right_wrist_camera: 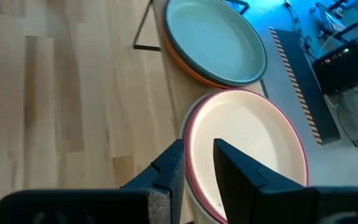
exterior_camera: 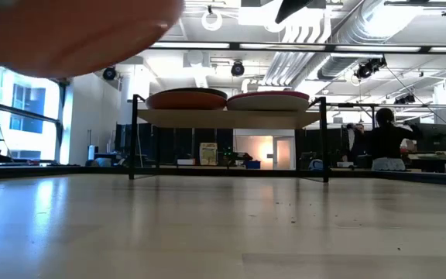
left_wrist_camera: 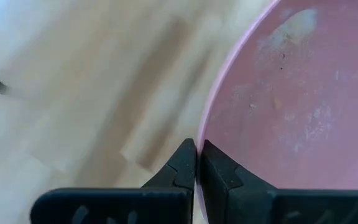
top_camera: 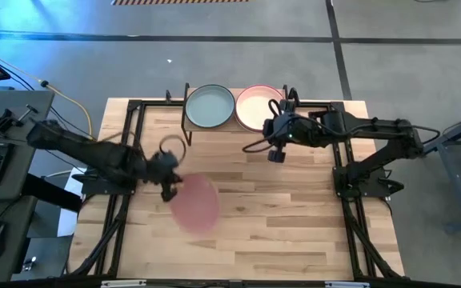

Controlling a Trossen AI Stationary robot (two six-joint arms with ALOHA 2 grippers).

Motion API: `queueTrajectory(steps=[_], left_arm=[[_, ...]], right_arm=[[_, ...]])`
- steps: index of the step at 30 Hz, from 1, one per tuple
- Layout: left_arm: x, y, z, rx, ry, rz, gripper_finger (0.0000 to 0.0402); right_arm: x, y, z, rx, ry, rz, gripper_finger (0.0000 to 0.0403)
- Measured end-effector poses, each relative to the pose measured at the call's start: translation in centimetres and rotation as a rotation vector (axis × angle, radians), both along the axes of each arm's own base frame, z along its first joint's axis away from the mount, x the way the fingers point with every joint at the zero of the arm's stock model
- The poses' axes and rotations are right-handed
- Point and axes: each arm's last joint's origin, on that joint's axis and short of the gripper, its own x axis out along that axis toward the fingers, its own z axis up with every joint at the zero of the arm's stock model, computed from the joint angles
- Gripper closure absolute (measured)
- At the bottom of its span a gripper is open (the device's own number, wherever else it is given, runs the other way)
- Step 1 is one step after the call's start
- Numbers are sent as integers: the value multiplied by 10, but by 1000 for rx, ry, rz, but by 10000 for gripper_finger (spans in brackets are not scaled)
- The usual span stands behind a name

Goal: Place and stack plates onto a shelf
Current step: Stack the light pink plate on top of the light blue plate on the shelf

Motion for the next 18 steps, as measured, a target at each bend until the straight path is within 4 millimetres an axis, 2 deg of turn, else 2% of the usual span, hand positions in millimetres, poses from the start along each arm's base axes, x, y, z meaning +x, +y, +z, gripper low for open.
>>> queueTrajectory(steps=[8,18], left_arm=[[-7,53,40,157,-161,284,402],[-13,109,70,270,-238,536,401]], right_arm=[[-2,-20,0,3,-3,-76,324],[-4,-38,0,5,-3,-138,324]])
